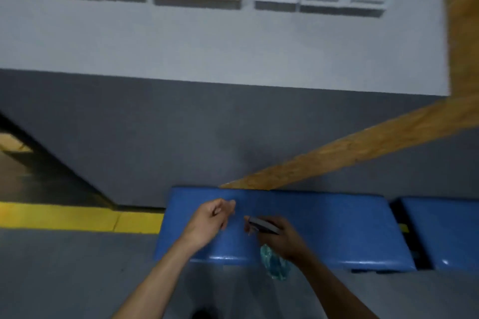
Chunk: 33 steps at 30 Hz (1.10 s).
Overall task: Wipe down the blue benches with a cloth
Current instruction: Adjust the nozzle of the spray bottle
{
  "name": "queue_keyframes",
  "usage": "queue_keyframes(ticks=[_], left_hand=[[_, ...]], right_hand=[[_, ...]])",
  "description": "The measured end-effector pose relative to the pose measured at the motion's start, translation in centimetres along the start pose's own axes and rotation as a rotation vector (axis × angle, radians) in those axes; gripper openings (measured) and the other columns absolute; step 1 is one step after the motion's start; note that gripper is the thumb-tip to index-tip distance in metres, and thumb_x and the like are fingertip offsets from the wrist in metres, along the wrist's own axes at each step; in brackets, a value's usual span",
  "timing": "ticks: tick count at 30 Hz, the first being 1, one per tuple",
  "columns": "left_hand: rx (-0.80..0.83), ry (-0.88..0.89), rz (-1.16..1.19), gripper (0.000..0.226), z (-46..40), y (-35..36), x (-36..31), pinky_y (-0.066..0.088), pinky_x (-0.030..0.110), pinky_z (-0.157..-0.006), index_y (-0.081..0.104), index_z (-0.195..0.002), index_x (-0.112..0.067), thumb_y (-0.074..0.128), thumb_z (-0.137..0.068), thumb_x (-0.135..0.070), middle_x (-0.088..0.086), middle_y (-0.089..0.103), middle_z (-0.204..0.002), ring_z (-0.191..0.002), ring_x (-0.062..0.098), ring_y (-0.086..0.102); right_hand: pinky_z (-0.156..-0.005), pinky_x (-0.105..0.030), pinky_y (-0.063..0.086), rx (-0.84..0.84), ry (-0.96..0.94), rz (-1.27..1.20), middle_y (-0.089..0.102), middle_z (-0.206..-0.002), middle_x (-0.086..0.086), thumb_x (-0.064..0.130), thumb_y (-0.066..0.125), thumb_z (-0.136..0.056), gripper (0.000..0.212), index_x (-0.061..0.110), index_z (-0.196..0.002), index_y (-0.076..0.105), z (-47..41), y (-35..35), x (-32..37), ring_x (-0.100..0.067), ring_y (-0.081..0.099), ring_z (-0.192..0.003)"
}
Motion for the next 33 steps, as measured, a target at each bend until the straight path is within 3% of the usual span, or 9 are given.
queue_keyframes(ticks=[3,6,8,11,18,20,23,28,33], left_hand=[[0.13,0.076,-0.118,0.067,-2.0,7.6,-5.1,0.033,0.029,-0.055,0.048,-0.069,-0.005,0.051,-0.086,-0.07,0.0,0.04,-0.058,-0.057,0.015,0.039],[0.288,0.118,-0.131,0.056,-2.7,16.7,-10.2,0.031,0.03,-0.058,0.05,-0.064,-0.009,0.051,-0.091,-0.058,-0.003,0.043,-0.058,-0.06,0.017,0.037],[0.387,0.141,-0.113,0.043,-2.8,23.1,-13.4,0.032,0.028,-0.056,0.055,-0.061,-0.023,0.051,-0.094,-0.05,-0.011,0.046,-0.055,-0.058,0.013,0.038],[0.481,0.17,-0.111,0.04,-2.9,32.4,-17.1,0.032,0.019,-0.051,0.055,-0.068,-0.015,0.051,-0.097,-0.043,-0.012,0.048,-0.053,-0.051,0.006,0.041],[0.717,0.242,-0.161,0.048,-2.8,51.7,-24.6,0.038,0.025,-0.056,0.056,-0.07,-0.014,0.047,-0.097,-0.052,-0.008,0.049,-0.053,-0.052,0.01,0.041],[0.796,0.311,-0.186,0.043,-2.8,56.7,-26.7,0.039,0.023,-0.056,0.055,-0.068,-0.019,0.048,-0.097,-0.05,-0.011,0.052,-0.054,-0.052,0.006,0.042],[0.879,0.388,-0.24,0.045,-3.0,63.5,-29.2,0.039,0.031,-0.057,0.053,-0.078,-0.009,0.049,-0.099,-0.048,-0.009,0.05,-0.06,-0.057,0.014,0.041],[1.046,0.43,-0.241,0.03,-3.7,74.4,-32.2,0.039,0.019,-0.06,0.053,-0.085,-0.006,0.053,-0.1,-0.032,-0.01,0.055,-0.064,-0.061,0.013,0.044],[1.191,0.442,-0.231,0.022,-5.7,85.8,-34.9,0.047,0.024,-0.065,0.054,-0.091,0.005,0.055,-0.099,-0.016,-0.007,0.063,-0.068,-0.064,0.009,0.055]], right_hand=[[-0.064,-0.041,0.053,-0.102,-0.021,-0.063,0.071,-0.095,-0.021,-0.002,0.058,-0.067,0.028,0.008,-0.087,0.075,3.6,-7.4,-0.1,-0.041,0.066,-0.093],[-0.06,-0.042,0.049,-0.201,-0.019,-0.071,0.068,-0.085,-0.026,0.003,0.061,-0.066,0.023,0.0,-0.086,0.071,8.2,-15.4,-1.1,-0.029,0.065,-0.076],[-0.054,-0.036,0.041,-0.242,-0.052,-0.04,0.062,-0.066,-0.013,0.005,0.06,-0.068,0.014,0.002,-0.08,0.069,11.7,-20.4,-1.5,-0.017,0.056,-0.061],[-0.051,-0.023,0.038,-0.294,-0.073,-0.008,0.054,-0.056,0.009,0.005,0.06,-0.069,0.023,0.026,-0.072,0.069,17.0,-27.8,-2.4,-0.004,0.051,-0.053],[-0.057,-0.026,0.044,-0.462,-0.069,-0.087,0.067,-0.072,-0.01,0.001,0.057,-0.067,0.026,0.016,-0.081,0.072,28.1,-43.0,-5.3,-0.014,0.058,-0.062],[-0.057,-0.026,0.045,-0.522,-0.086,-0.128,0.069,-0.076,-0.007,-0.001,0.057,-0.066,0.027,0.013,-0.084,0.071,31.1,-46.9,-6.2,-0.014,0.06,-0.065],[-0.06,-0.03,0.047,-0.618,-0.076,-0.192,0.072,-0.082,-0.007,-0.003,0.058,-0.067,0.027,0.009,-0.087,0.071,35.0,-52.1,-8.4,-0.022,0.062,-0.067],[-0.057,-0.029,0.044,-0.804,-0.035,-0.209,0.068,-0.077,-0.02,0.0,0.059,-0.062,0.026,0.008,-0.085,0.069,40.7,-60.1,-12.3,-0.022,0.06,-0.062],[-0.054,-0.024,0.046,-0.909,-0.049,-0.254,0.071,-0.071,-0.003,-0.007,0.057,-0.065,0.03,0.009,-0.086,0.071,45.3,-68.7,-15.5,-0.015,0.059,-0.059]])
Point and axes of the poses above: each hand's wrist, its own z-axis away from the middle knuckle, its own y-axis out of the palm, x = y × z, the point moved 6 cm from there along -z, towards the middle knuckle
